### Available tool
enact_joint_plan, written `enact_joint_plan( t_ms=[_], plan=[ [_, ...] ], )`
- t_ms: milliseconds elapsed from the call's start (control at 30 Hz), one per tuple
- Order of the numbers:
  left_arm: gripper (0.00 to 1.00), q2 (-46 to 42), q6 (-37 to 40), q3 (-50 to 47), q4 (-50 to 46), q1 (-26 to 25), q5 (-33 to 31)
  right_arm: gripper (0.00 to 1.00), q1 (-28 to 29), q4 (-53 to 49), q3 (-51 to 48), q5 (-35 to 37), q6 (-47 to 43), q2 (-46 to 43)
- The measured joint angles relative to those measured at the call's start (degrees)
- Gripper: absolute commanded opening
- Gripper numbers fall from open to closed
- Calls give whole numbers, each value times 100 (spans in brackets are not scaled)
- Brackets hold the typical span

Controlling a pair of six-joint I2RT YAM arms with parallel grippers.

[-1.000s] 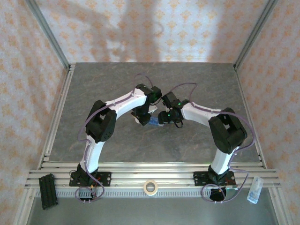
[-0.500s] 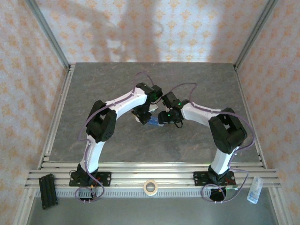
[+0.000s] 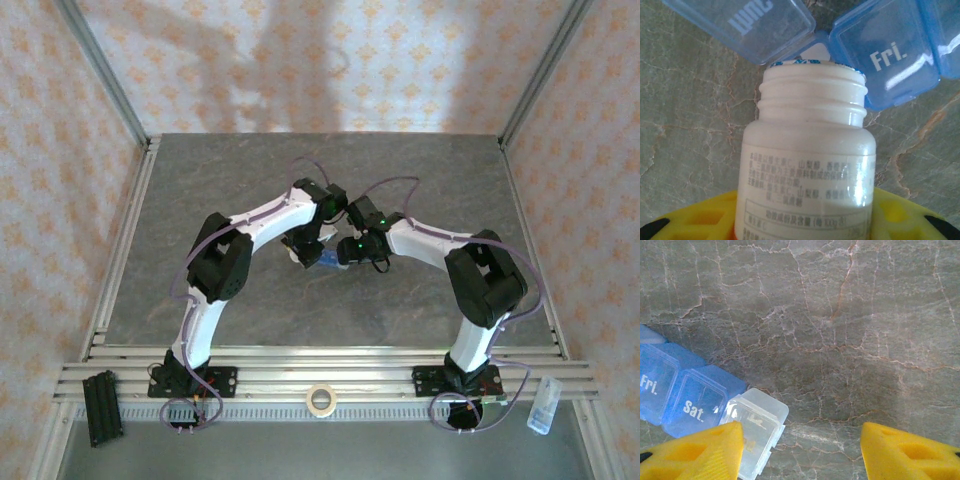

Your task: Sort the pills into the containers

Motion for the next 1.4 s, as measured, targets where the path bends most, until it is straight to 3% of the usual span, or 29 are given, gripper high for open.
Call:
enact_joint_plan(
  t_ms=[1400],
  plan=[
    [0, 197, 9, 332, -339, -2, -35, 62, 0, 4, 0, 0, 0, 0]
  ],
)
